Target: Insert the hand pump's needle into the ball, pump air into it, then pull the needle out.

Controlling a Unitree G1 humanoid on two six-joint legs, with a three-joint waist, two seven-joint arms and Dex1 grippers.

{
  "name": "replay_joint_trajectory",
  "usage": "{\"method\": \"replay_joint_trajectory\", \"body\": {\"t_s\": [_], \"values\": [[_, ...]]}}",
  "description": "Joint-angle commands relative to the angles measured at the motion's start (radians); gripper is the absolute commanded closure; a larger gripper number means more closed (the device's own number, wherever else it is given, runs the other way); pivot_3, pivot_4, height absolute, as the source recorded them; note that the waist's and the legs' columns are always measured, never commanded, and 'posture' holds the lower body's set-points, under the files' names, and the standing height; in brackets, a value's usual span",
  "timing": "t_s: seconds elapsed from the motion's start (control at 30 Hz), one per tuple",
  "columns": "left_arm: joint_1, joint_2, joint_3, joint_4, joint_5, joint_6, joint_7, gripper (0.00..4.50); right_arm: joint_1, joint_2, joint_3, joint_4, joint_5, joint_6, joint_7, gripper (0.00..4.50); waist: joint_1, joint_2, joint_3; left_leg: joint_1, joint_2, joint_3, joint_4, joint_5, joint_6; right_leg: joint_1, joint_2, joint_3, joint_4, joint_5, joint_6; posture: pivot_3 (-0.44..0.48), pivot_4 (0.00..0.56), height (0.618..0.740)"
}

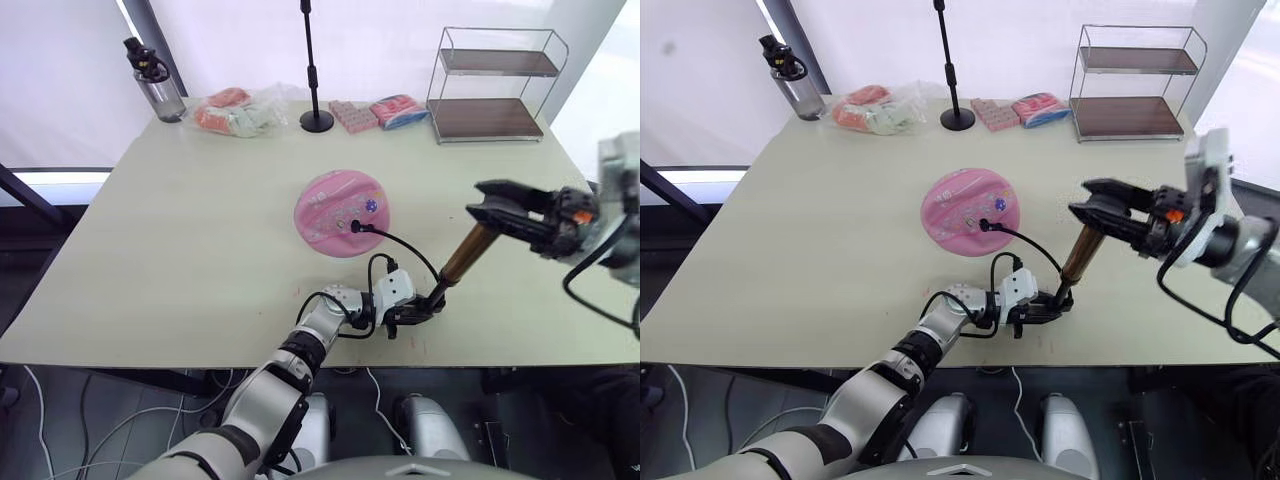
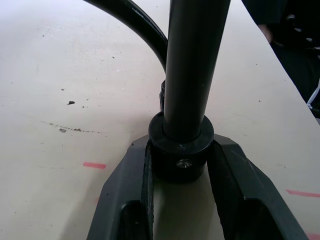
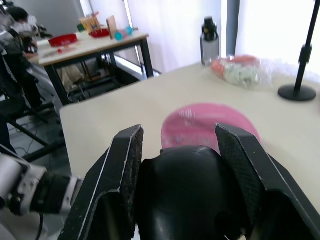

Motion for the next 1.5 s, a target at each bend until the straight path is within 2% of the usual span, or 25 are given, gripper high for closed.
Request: {"method": "replay_joint_trajectory", "body": {"t_s": [0.03, 0.23, 0.5, 0.63, 0.8, 1.13, 1.33, 1.5], "values": [[0.035, 0.011, -0.012, 0.055, 0.024, 0.022, -0.010, 3.43, 0.068, 0.028, 0.122, 0.042, -0.161, -0.047, 0.036, 2.67, 0.000, 0.000, -0.001, 0.000, 0.000, 0.000, 0.000, 0.000, 0.000, 0.000, 0.000, 0.000, 0.000, 0.000, 0.000, 0.000, 0.150, 0.731], [0.038, 0.013, -0.009, 0.056, 0.021, 0.019, -0.013, 3.43, 0.144, 0.102, 0.238, 0.130, -0.351, -0.190, 0.067, 2.67, -0.001, 0.000, -0.002, 0.001, 0.000, 0.000, 0.000, 0.000, 0.000, 0.001, 0.000, 0.000, 0.000, 0.000, 0.000, 0.000, 0.150, 0.731], [0.041, 0.006, -0.009, 0.057, 0.018, 0.013, -0.014, 3.43, 0.173, 0.168, 0.275, 0.181, -0.455, -0.285, 0.066, 2.67, -0.001, 0.002, -0.004, 0.002, 0.000, 0.000, 0.000, 0.000, 0.000, 0.001, 0.001, 0.000, 0.000, 0.000, 0.000, 0.000, 0.150, 0.731], [0.039, 0.007, -0.011, 0.060, 0.021, 0.010, -0.014, 3.43, 0.119, 0.171, 0.183, 0.108, -0.340, -0.248, 0.063, 2.67, 0.000, 0.002, -0.004, 0.002, 0.000, -0.001, 0.000, 0.000, 0.000, 0.002, 0.001, -0.001, 0.000, 0.000, 0.000, 0.000, 0.150, 0.731], [0.036, 0.011, -0.015, 0.064, 0.026, 0.011, -0.016, 3.43, -0.006, 0.076, 0.059, 0.014, -0.162, -0.108, 0.058, 2.67, 0.001, 0.006, -0.001, 0.000, -0.001, 0.000, 0.000, 0.000, 0.000, 0.000, 0.000, 0.000, 0.000, 0.000, 0.000, 0.000, 0.150, 0.731], [0.038, 0.009, -0.019, 0.062, 0.030, 0.014, -0.017, 3.43, -0.226, -0.102, -0.108, 0.027, 0.077, 0.084, 0.026, 2.67, 0.002, 0.009, 0.002, -0.004, -0.001, -0.001, -0.001, 0.000, 0.000, -0.001, -0.001, -0.001, -0.002, 0.000, 0.000, 0.000, 0.150, 0.731], [0.037, 0.009, -0.021, 0.063, 0.032, 0.015, -0.020, 3.43, -0.327, -0.159, -0.151, 0.075, 0.194, 0.165, -0.023, 2.67, 0.002, 0.010, 0.003, -0.004, -0.001, 0.000, -0.001, 0.000, 0.000, -0.001, -0.001, -0.001, -0.003, 0.000, 0.000, 0.000, 0.150, 0.731], [0.035, 0.008, -0.021, 0.063, 0.033, 0.013, -0.019, 3.43, -0.312, -0.149, -0.134, 0.080, 0.205, 0.190, -0.058, 2.67, 0.002, 0.009, 0.003, -0.005, -0.001, 0.000, -0.001, 0.000, 0.000, -0.002, -0.002, -0.001, -0.004, 0.000, 0.000, 0.000, 0.150, 0.731]]}}
